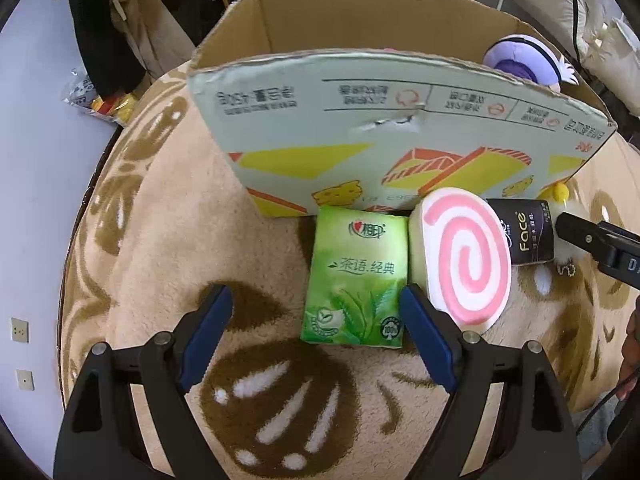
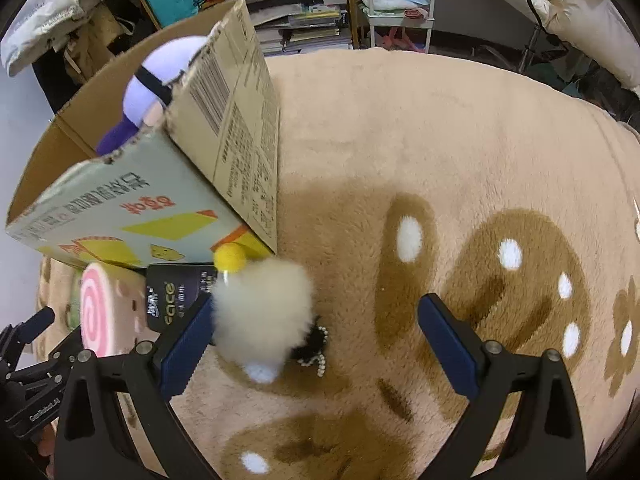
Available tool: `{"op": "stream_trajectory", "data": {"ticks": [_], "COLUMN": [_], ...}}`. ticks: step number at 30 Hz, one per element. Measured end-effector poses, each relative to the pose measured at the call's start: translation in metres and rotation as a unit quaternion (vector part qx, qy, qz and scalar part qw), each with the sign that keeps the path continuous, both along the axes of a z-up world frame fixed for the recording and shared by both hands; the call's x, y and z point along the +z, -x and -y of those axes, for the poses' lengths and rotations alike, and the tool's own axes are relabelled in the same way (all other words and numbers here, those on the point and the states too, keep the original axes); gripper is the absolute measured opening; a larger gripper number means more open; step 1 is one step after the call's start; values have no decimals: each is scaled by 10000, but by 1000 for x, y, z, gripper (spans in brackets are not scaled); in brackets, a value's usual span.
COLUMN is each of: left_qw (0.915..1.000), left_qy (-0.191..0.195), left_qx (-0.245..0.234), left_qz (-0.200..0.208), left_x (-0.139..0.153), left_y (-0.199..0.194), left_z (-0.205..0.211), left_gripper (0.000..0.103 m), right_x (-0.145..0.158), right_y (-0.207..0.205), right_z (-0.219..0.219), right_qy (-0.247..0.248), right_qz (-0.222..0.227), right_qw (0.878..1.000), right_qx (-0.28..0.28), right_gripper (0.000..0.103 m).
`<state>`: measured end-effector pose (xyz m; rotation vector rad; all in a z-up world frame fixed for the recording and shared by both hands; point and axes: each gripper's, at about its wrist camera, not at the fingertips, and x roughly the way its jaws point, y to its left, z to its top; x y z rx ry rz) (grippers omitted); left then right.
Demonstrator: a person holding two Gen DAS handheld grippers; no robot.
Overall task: Organize soft objects
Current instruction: 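Lower the left tool to the green tissue pack while the right tool reaches the white fluffy plush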
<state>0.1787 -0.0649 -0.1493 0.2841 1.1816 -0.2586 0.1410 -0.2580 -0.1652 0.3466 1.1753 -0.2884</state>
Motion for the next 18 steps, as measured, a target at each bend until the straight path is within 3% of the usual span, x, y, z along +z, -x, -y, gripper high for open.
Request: {"op": "stream_trajectory", "data": {"ticks": [6,8,18], "left_qw": [9999,9998,9994], "left_qy": [95,131,249], "left_qx": [-27,-40,30], "left_qz": [-94,-116,-254], "left_x": [-5,-5,-10], "left_y": [-1,-2,-7], "left_z": [2,2,0], "left_gripper": [85,85,85], "right_x": [-4,-6,-6], "right_y": [-6,-7,-6], "right_z": [-8,-11,-20], "right_qy": [94,35,54], "right_qz": [-55,-96,-124], "right_qw": [9997,9996,9994], "right_qx": [211,274,312], "right_gripper": [90,78,76]}}
